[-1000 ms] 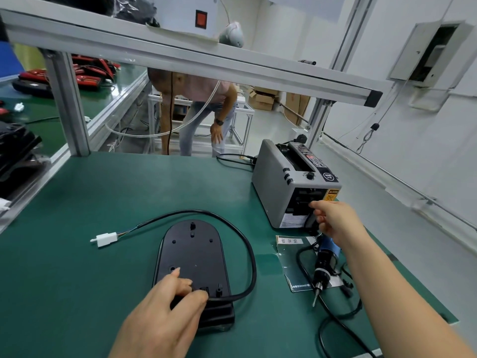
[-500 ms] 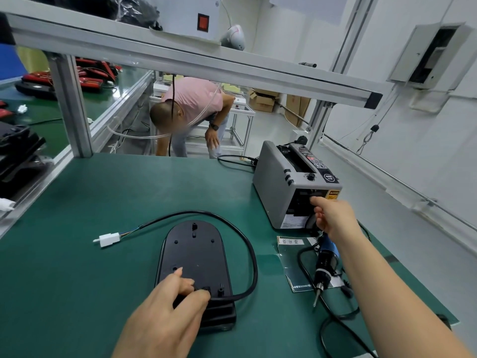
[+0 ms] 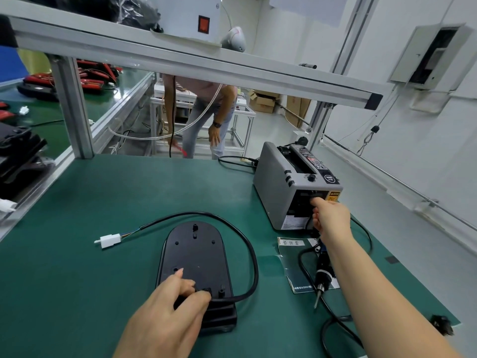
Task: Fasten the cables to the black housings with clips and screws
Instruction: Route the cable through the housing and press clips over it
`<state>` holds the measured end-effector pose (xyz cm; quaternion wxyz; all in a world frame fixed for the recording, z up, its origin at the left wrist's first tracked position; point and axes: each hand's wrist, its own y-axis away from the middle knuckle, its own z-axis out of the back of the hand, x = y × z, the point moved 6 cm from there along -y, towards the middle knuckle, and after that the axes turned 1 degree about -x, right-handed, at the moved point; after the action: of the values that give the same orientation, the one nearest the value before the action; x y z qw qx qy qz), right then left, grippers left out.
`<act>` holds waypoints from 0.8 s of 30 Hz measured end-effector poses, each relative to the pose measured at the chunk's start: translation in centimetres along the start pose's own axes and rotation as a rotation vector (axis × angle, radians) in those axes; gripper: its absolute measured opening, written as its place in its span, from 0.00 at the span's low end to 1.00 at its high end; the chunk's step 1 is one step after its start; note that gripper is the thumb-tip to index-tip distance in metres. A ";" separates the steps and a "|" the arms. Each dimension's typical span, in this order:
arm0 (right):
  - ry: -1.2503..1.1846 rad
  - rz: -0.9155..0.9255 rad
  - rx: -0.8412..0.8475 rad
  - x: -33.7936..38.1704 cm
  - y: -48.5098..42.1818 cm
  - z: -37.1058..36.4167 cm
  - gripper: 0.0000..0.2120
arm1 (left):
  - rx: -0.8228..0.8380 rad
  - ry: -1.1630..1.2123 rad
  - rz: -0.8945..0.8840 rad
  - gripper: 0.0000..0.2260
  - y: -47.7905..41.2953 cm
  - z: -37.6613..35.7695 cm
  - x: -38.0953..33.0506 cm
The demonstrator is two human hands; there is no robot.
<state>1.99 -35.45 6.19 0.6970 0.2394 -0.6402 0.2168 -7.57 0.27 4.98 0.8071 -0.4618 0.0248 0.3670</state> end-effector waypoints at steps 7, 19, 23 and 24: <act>-0.004 0.033 -0.057 -0.3 0.3 -0.2 0.10 | 0.019 -0.002 0.020 0.04 0.1 -0.1 0.1; -0.096 -0.084 0.281 -0.5 3.0 -0.7 0.06 | 0.053 0.067 0.029 0.07 0.0 -0.1 0.5; 0.086 -0.098 0.597 -0.6 7.3 -2.8 0.10 | 0.073 0.115 0.082 0.07 -0.6 0.6 0.6; 0.109 -0.099 0.663 -0.6 8.4 -3.5 0.09 | 0.079 0.135 0.100 0.07 -0.7 0.8 0.7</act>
<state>-0.46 -26.65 5.82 0.6242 0.4717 -0.4843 0.3916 -6.90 1.04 5.69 0.8018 -0.4515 0.1164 0.3737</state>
